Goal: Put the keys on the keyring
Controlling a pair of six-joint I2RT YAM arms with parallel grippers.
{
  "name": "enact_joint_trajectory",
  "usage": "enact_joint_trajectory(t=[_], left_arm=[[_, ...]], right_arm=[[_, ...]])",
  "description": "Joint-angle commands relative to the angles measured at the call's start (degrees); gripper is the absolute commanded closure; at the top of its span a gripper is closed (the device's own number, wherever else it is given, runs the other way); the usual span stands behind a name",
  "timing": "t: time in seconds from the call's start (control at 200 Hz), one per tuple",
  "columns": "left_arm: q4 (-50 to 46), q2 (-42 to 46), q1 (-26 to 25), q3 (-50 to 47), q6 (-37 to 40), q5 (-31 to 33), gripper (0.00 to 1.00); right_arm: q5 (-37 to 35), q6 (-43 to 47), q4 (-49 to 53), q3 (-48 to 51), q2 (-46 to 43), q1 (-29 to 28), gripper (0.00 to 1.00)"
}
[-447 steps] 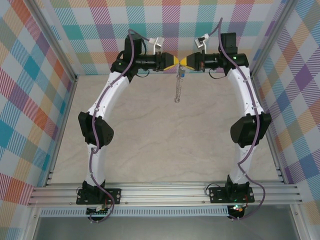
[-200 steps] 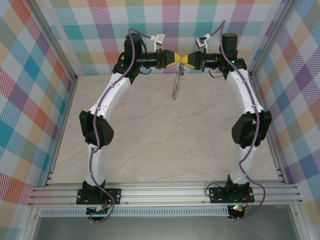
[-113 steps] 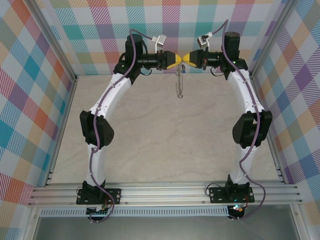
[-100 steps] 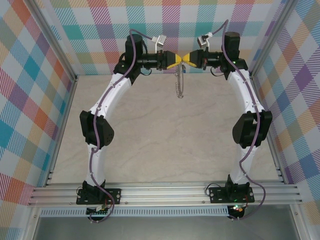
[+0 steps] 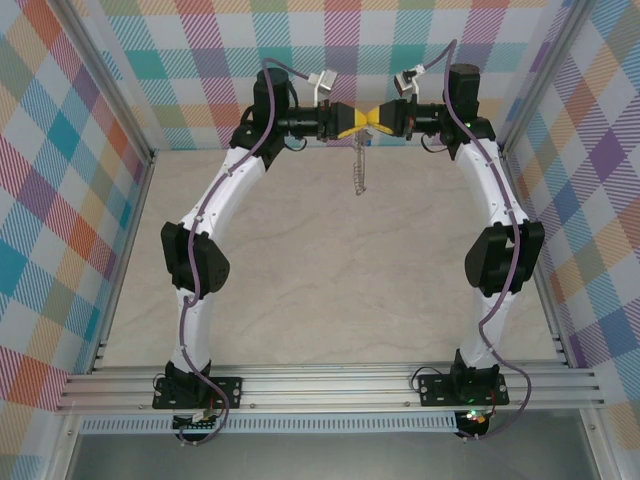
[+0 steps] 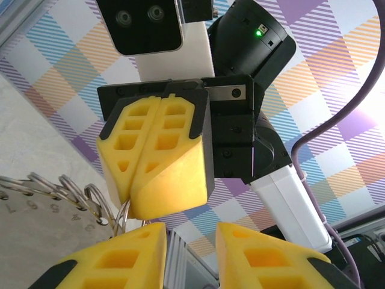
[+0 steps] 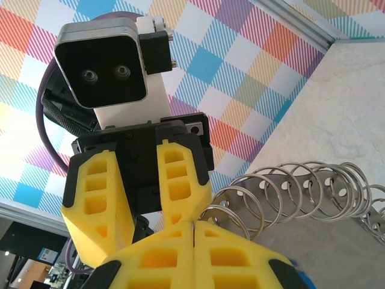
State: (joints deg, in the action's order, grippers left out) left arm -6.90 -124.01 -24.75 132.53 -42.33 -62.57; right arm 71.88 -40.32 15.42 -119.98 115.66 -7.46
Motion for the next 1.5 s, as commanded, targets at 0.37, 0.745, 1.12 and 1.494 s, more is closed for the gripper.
enact_joint_trajectory(t=[0.37, 0.745, 1.12, 1.494], left_arm=[[0.4, 0.2, -0.7, 3.3, 1.0, 0.3, 0.78], [0.5, 3.9, 3.2, -1.1, 2.1, 4.5, 0.59], [5.2, 2.4, 2.0, -0.8, -2.1, 2.5, 0.59], [8.0, 1.1, -0.1, 0.9, -4.3, -0.7, 0.64]], right_arm=[[1.9, -0.1, -2.2, 0.1, -3.3, 0.0, 1.00], [3.3, -0.1, -2.7, 0.5, -4.3, 0.1, 1.00], [4.5, -8.7, -13.4, 1.4, -4.0, 0.0, 1.00], [3.7, -9.3, -14.4, 1.8, -3.6, 0.0, 1.00]])
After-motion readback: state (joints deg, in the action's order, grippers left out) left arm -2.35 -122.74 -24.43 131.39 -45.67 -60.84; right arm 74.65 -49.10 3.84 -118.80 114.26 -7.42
